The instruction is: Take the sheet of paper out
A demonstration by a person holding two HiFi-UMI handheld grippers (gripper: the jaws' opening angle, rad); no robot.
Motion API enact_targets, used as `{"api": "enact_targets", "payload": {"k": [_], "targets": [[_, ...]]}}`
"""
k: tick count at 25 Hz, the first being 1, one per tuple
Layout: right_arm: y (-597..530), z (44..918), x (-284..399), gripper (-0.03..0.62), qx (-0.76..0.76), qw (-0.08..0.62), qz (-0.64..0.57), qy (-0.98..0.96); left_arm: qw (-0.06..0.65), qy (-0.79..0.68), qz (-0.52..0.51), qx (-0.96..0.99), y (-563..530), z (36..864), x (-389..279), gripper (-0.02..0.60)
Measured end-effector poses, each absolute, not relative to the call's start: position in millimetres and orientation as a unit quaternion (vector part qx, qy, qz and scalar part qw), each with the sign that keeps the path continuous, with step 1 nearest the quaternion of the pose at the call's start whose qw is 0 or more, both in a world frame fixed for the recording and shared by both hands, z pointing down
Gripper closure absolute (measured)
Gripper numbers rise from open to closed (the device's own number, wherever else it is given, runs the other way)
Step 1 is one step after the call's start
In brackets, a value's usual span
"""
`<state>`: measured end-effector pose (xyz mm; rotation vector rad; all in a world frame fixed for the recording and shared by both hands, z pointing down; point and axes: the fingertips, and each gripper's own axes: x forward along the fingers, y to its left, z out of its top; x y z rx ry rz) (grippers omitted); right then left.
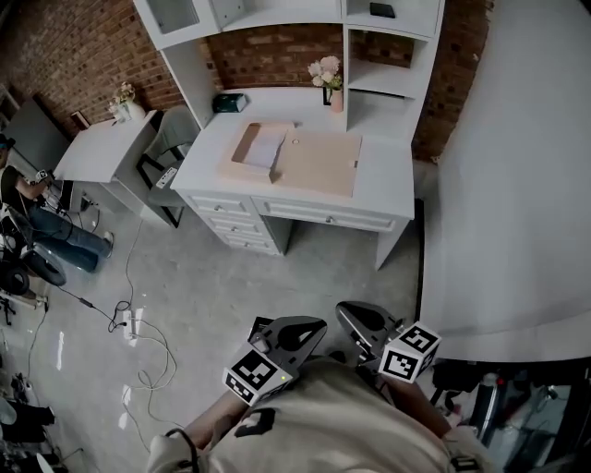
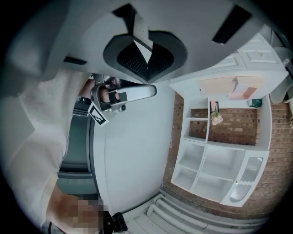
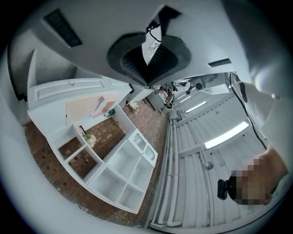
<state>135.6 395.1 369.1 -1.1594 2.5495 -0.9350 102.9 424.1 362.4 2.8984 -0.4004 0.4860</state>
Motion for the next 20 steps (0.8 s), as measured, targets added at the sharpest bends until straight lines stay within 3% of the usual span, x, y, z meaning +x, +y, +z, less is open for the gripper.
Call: {"api": "enact_targets", "payload": {"k": [6, 10, 16, 20], "targets": [[402, 357, 131, 0.567, -0.365, 0.096, -0.263, 0.888, 0.093, -0.126, 0.161, 0.974, 422, 363, 110, 0.563], [405, 343, 116, 0.568, -0.324, 0.096, -0.242, 0.909, 0.090, -0.150, 0.095, 0.980, 404, 341, 102, 0.563], [392, 331, 83, 0.566, -0.253, 0.023, -0.217, 0.942, 0.143, -0.062, -0.015, 0.988, 380, 293, 94, 0.563], [404, 323, 51, 0.566, -0.156, -0.055, -0.193, 0.967, 0.149, 0.018, -0.018, 0.989, 388, 286, 101, 0.563]]}}
